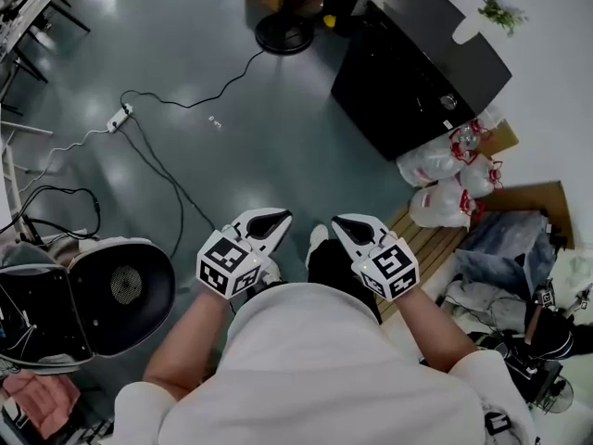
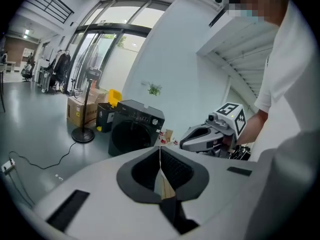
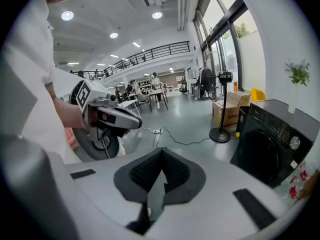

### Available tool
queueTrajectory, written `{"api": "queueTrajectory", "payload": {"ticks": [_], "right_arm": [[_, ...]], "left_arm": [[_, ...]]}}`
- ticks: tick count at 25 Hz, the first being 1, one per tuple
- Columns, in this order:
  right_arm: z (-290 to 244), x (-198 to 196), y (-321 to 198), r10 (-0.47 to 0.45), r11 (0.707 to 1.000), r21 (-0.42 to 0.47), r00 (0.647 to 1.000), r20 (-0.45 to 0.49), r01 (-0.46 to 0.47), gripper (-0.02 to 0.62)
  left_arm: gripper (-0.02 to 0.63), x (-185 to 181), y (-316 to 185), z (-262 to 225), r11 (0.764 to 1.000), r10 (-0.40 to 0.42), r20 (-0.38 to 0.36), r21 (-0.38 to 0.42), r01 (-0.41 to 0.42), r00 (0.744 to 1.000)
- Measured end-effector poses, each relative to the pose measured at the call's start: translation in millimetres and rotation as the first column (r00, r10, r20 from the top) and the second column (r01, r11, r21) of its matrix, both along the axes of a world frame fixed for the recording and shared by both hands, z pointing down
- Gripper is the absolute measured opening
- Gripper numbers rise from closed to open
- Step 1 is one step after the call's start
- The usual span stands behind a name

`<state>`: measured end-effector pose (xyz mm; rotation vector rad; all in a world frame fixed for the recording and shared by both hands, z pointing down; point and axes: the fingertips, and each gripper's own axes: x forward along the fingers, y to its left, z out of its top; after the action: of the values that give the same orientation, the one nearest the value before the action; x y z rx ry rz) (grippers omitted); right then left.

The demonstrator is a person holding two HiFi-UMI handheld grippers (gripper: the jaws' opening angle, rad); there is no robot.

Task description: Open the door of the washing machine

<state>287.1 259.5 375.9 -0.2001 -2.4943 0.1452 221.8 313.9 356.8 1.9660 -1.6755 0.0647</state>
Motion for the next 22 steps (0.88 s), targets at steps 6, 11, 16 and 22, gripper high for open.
{"api": "queueTrajectory", "payload": {"ticks": [6,11,16,22], "right_arm": [[9.6,-41.3,-39.9,-0.027,0.999,-0.020,1.000,0.014,0.027,0.063],[6.3,-88.9,-95.7,-0.069,0.997,-0.024,0.997,0.046,0.070,0.054],[19.1,-132.7,-164.2,-0.100,0.995,-0.012,0.994,0.044,0.100,0.052],[40.1,-187.7,-223.2,-0.058,0.998,0.006,0.998,-0.012,0.058,0.069]], "left_arm": [[0.018,-36.4,-35.9,13.0,0.999,-0.029,0.025,-0.033,0.030,0.999],[0.018,-66.6,-86.8,-0.2,0.998,-0.047,0.048,-0.040,0.049,0.998],[0.018,-112.4,-147.7,-5.2,0.994,-0.105,0.070,-0.033,0.107,0.992],[0.018,-164.4,-186.8,-2.7,0.997,-0.069,0.066,-0.042,0.072,0.995]]}}
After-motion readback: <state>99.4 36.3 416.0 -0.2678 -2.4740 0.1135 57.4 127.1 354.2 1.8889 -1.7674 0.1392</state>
